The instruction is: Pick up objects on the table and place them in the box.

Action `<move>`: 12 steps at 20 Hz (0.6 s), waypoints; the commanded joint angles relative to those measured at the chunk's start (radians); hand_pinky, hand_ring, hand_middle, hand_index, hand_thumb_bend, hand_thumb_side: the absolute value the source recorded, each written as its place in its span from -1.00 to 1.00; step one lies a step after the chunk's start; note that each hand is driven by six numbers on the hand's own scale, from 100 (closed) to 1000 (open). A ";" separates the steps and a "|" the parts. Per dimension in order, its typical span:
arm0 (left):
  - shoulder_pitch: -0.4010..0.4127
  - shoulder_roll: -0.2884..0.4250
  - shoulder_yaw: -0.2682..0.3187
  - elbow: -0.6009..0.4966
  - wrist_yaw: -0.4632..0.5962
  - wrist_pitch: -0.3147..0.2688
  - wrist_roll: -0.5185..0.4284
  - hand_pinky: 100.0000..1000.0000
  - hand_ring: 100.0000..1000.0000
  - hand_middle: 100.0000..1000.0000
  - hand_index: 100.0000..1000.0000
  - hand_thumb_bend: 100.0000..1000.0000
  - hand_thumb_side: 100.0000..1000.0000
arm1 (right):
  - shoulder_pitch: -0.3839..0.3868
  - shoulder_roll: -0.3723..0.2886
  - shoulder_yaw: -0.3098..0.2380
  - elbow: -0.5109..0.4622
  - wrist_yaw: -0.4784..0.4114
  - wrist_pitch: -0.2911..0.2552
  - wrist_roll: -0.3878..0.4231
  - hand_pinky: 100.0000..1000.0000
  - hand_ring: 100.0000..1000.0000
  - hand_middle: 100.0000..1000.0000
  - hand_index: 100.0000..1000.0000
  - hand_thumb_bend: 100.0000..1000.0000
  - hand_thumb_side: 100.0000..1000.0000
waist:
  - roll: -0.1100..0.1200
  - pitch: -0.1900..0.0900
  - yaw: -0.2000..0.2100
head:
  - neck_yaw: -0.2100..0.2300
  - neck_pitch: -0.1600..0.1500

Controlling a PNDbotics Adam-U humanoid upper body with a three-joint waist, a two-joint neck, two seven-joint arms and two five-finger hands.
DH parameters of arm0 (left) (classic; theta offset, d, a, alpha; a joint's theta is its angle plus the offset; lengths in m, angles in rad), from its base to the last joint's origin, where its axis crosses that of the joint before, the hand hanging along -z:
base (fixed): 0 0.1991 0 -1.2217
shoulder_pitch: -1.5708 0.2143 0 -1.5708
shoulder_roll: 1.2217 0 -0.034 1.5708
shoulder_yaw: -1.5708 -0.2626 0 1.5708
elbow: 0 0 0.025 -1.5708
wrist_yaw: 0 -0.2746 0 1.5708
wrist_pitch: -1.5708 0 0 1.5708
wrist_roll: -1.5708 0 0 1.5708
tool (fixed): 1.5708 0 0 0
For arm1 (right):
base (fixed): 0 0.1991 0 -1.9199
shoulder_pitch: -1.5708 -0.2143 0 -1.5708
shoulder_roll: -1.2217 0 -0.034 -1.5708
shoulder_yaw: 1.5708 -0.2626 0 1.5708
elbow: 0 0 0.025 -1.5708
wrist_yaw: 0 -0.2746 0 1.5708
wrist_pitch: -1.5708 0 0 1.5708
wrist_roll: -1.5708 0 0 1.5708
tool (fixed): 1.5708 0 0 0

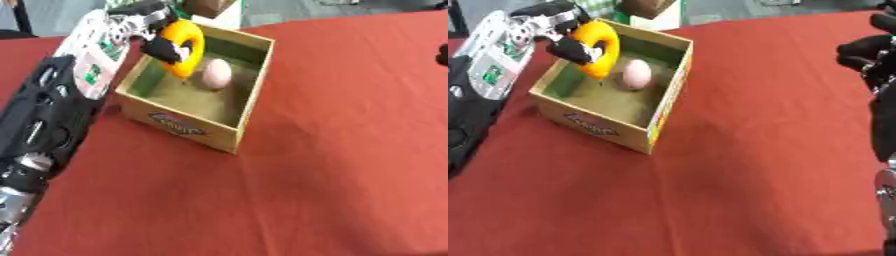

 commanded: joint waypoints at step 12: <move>-0.003 -0.007 -0.003 0.054 -0.105 -0.087 -0.100 0.47 0.78 0.81 1.00 -0.59 0.17 | -0.016 -0.014 -0.003 -0.016 -0.008 -0.006 0.005 0.41 0.28 -0.02 0.52 -1.00 0.87 | -0.001 -0.018 -0.003 | 0.003 -0.001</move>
